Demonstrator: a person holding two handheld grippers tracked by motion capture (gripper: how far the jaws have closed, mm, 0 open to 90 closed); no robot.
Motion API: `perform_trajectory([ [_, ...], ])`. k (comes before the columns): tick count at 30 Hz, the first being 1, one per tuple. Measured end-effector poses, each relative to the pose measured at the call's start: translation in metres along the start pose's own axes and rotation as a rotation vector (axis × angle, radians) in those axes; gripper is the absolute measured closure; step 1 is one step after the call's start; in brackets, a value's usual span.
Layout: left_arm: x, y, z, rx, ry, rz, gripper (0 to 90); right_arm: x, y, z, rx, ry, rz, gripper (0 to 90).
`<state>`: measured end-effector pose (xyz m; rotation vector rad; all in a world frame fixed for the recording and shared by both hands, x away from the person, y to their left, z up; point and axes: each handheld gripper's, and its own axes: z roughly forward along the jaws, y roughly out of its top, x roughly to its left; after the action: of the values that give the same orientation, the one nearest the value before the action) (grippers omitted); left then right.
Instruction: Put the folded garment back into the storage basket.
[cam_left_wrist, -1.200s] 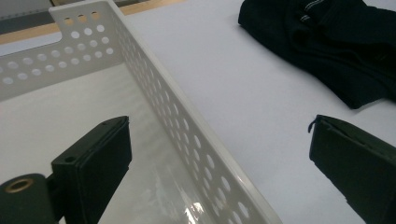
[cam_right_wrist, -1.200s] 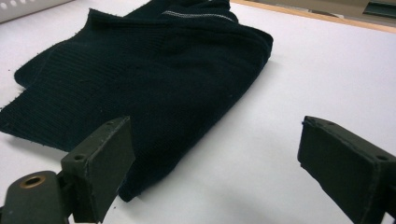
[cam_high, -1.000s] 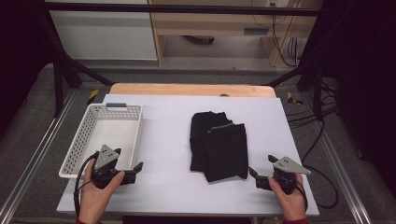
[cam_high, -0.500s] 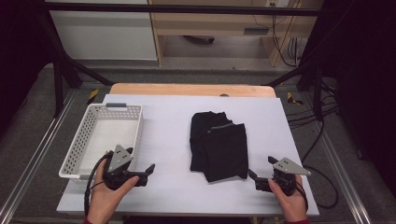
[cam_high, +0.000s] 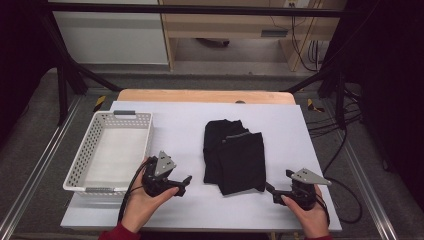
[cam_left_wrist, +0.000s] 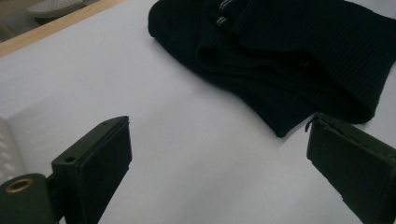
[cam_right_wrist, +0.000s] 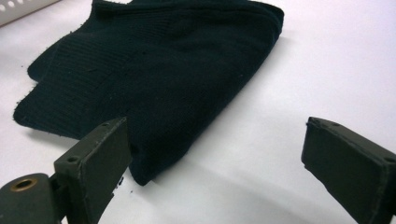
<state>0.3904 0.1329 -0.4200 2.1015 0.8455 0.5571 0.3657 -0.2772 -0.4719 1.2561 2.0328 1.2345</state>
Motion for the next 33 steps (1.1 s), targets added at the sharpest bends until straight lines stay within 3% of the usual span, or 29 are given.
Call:
perform_trajectory([
  [5,-0.006,0.012,0.022,0.041,-0.021,0.044,6.8,0.001,0.001,0.003,0.016,0.002,0.002,8.1],
  [12,-0.012,0.018,0.045,0.078,-0.029,0.058,8.0,0.002,-0.001,0.005,0.049,0.020,-0.002,6.9],
  [14,-0.016,0.017,0.052,0.096,-0.044,0.042,7.8,0.004,-0.002,0.006,0.045,0.020,0.005,6.9],
  [16,-0.020,0.016,0.054,0.116,-0.051,0.053,7.6,0.004,-0.004,0.009,0.059,0.023,0.007,7.0],
  [22,-0.024,0.013,0.054,0.124,-0.067,0.047,8.6,0.006,-0.003,0.011,0.070,0.014,-0.007,7.3],
  [30,-0.038,0.000,0.075,0.201,-0.094,0.079,21.2,0.008,-0.003,0.009,0.067,0.024,-0.013,7.3],
  [33,-0.040,-0.002,0.079,0.209,-0.106,0.079,25.5,0.008,-0.003,0.009,0.065,0.029,-0.015,7.3],
])
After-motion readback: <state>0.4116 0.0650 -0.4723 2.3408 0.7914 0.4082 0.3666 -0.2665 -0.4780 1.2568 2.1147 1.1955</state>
